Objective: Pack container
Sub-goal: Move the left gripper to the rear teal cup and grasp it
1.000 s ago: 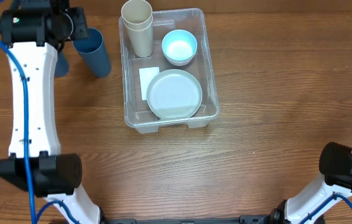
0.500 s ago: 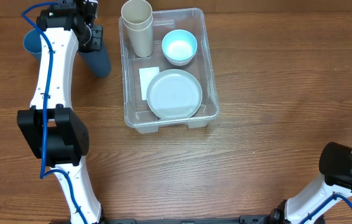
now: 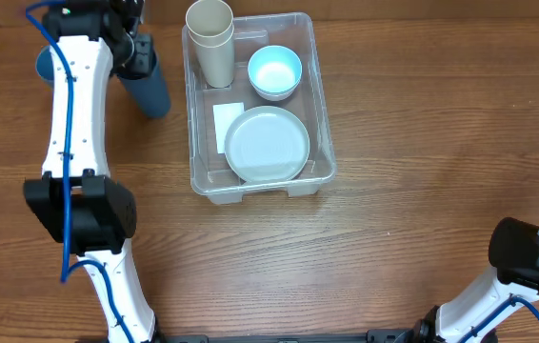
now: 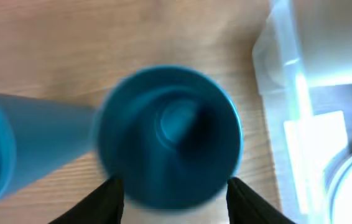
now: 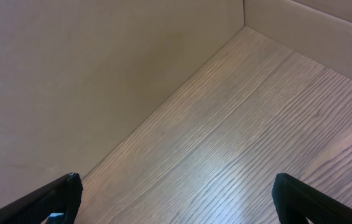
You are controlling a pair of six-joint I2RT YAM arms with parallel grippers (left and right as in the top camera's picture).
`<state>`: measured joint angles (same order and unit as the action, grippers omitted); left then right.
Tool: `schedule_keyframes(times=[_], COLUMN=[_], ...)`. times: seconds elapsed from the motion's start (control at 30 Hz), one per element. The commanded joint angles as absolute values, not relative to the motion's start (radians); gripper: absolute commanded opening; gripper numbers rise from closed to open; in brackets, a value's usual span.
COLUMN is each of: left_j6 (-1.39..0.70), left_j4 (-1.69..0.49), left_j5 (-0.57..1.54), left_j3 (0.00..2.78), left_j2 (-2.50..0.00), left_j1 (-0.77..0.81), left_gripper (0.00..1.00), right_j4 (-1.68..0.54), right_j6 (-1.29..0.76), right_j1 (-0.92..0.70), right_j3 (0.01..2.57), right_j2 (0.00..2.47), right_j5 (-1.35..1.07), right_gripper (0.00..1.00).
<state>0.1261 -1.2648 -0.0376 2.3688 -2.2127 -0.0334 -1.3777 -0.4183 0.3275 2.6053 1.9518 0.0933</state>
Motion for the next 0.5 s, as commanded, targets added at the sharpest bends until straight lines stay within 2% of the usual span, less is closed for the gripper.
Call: schedule_keyframes(times=[0.0, 0.17, 0.4, 0.47], left_j6=[0.12, 0.25, 0.308, 0.315], left_j4=[-1.32, -1.381, -1.398, -1.411], left_j5=[-0.023, 0.057, 0.057, 0.057], left_j3=[2.53, 2.554, 2.554, 2.553], left_j2=[-2.208, -2.213, -2.232, -2.262], left_j1=[-0.031, -0.031, -0.033, -0.033], left_gripper=[0.53, 0.54, 0.52, 0.55], right_j4=[-1.372, -1.372, -1.372, -1.372], right_j6=[-0.422, -0.422, -0.422, -0.422], right_j1=[0.329, 0.329, 0.329, 0.329], right_j3=[2.61, 2.61, 2.61, 2.61], right_j2=[1.94, 1.94, 1.94, 1.94], right_j5=[0.104, 0.104, 0.104, 0.104], right_gripper=[1.0, 1.0, 1.0, 1.0])
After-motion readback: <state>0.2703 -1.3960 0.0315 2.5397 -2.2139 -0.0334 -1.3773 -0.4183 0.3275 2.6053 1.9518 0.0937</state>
